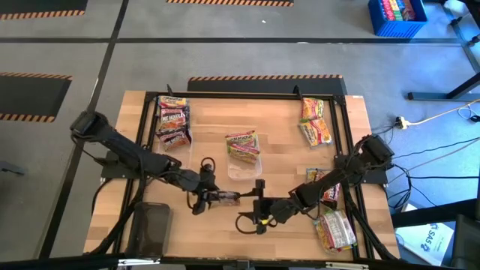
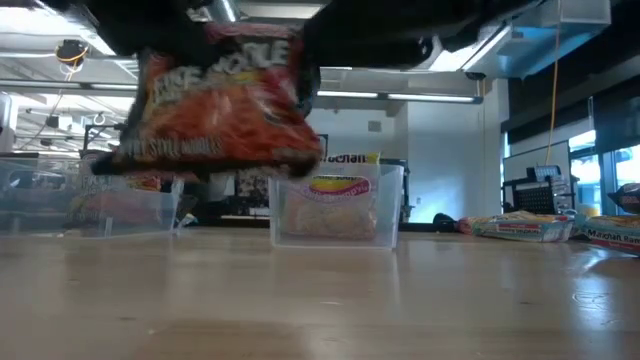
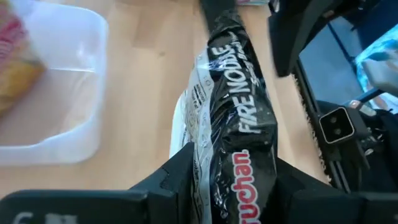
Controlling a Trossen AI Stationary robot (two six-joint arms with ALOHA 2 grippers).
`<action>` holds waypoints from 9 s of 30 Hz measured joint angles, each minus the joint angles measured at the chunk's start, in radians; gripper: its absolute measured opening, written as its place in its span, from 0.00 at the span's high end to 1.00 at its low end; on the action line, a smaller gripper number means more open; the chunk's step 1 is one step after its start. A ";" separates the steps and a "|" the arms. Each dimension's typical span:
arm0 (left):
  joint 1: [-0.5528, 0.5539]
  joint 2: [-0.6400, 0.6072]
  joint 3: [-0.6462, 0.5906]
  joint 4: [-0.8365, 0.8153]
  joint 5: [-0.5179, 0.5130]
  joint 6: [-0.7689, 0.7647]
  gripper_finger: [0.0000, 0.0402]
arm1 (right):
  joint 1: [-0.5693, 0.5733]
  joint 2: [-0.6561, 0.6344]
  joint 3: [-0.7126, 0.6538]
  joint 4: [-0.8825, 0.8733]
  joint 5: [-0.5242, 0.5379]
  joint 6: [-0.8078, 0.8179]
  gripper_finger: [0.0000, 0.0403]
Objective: Sort Maruchan noodles
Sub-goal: Put the black noodle pack into the left transparent bin
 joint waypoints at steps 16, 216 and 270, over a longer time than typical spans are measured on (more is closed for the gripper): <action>0.019 -0.444 0.000 -0.612 -0.120 -0.073 0.71 | 0.016 -0.009 -0.024 -0.036 -0.119 -0.027 0.34; 0.291 -0.382 0.046 -0.386 0.072 0.176 0.50 | -0.086 -0.491 -0.024 -1.124 -0.454 0.521 0.34; -0.032 -0.120 0.033 -0.219 -0.192 0.048 0.50 | 0.212 -0.456 0.011 -1.566 -0.342 1.263 0.34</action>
